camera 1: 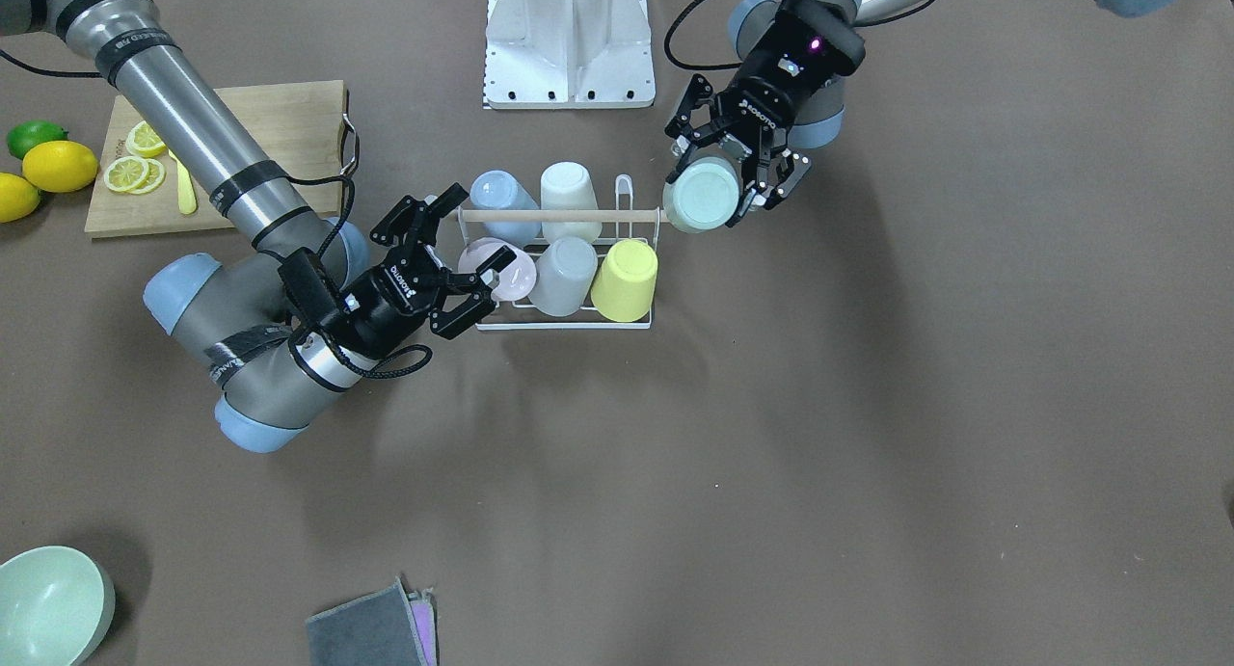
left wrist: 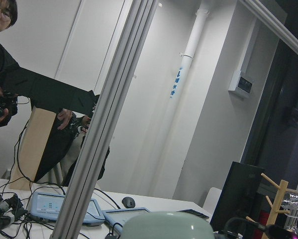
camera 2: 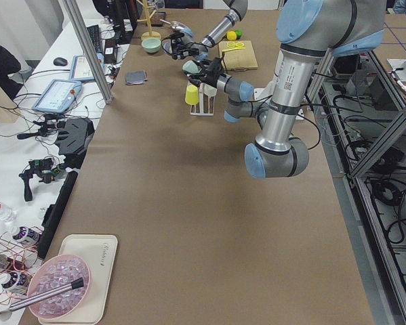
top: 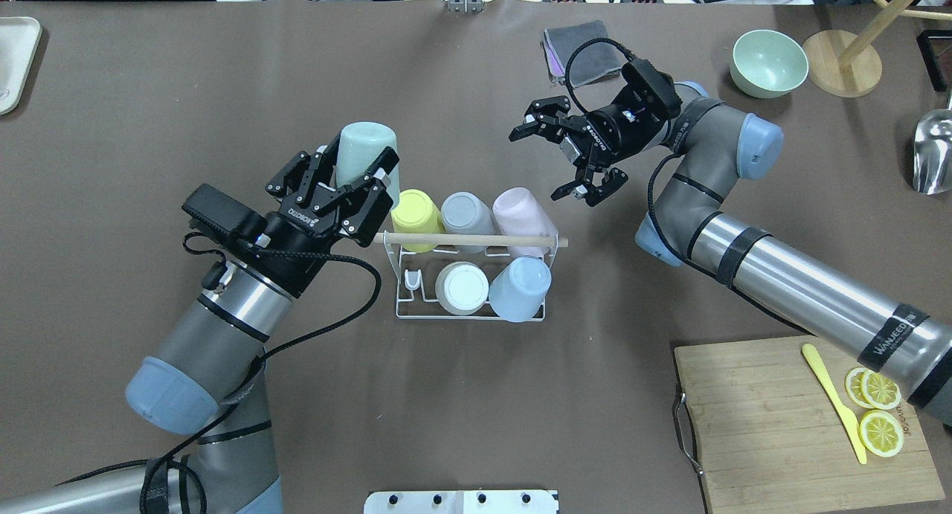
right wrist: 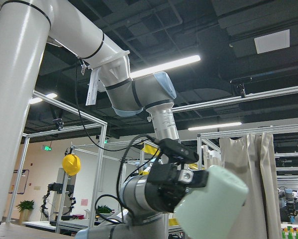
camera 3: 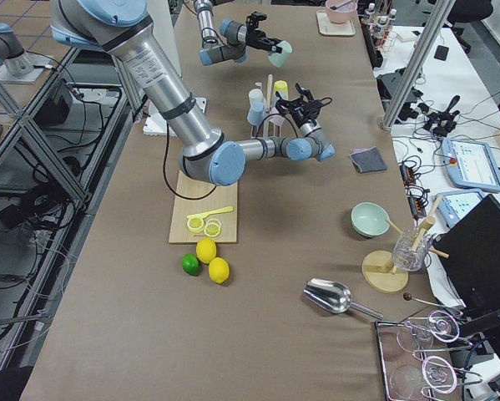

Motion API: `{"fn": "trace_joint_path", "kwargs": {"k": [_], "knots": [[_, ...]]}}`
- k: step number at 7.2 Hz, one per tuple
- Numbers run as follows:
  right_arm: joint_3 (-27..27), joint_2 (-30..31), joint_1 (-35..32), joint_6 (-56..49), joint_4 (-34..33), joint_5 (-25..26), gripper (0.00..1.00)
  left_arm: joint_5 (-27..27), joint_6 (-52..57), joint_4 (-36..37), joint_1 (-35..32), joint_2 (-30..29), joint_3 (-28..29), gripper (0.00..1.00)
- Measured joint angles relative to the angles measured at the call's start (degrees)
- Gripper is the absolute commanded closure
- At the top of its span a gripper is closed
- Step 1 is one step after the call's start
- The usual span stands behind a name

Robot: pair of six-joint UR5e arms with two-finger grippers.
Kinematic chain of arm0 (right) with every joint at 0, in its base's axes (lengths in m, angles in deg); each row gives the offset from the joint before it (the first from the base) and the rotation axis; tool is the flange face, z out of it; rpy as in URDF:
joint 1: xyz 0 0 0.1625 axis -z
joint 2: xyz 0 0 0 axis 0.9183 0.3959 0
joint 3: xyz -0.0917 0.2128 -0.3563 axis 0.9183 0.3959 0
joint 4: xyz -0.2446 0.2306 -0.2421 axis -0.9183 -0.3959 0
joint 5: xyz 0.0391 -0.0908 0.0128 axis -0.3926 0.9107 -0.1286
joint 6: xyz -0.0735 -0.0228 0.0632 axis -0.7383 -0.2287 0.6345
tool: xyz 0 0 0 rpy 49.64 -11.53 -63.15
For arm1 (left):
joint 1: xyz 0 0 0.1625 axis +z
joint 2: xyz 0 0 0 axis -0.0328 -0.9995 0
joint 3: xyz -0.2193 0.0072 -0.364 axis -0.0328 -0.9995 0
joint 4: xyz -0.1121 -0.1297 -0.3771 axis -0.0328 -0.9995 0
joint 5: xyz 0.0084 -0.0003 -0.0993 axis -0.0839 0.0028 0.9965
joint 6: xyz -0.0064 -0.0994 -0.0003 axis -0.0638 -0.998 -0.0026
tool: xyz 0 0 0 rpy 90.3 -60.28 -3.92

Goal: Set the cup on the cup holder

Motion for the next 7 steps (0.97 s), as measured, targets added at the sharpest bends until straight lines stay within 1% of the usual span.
{"fn": "trace_joint_path", "kwargs": {"k": [2, 3, 4, 5, 6, 7], "knots": [[-1.16, 1.43, -1.44, 5.26, -0.71, -4.78, 0.01, -2.94, 1.62, 0.02, 4.53, -0.78, 0.22, 1.00], [-1.58, 2.29, -2.50, 10.42, -1.29, -7.06, 0.01, -3.43, 1.83, 0.02, 5.61, -0.80, 0.32, 1.00], [-1.77, 3.03, -4.12, 16.64, -2.79, -8.12, 0.01, -3.60, 1.88, 0.03, 6.14, -0.82, 0.48, 1.00], [-2.20, 3.57, -6.16, 23.78, -5.58, -8.46, 0.01, -3.65, 1.87, 0.03, 6.34, -0.85, 0.82, 1.00], [-3.58, 4.04, -8.11, 33.04, -9.56, -8.47, 0.01, -3.79, 1.84, 0.01, 6.44, -0.88, 1.44, 1.00], [-5.99, 4.60, -9.77, 44.46, -14.58, -7.91, 0.01, -4.21, 1.77, -0.12, 6.47, -0.89, 2.29, 1.00]]}}
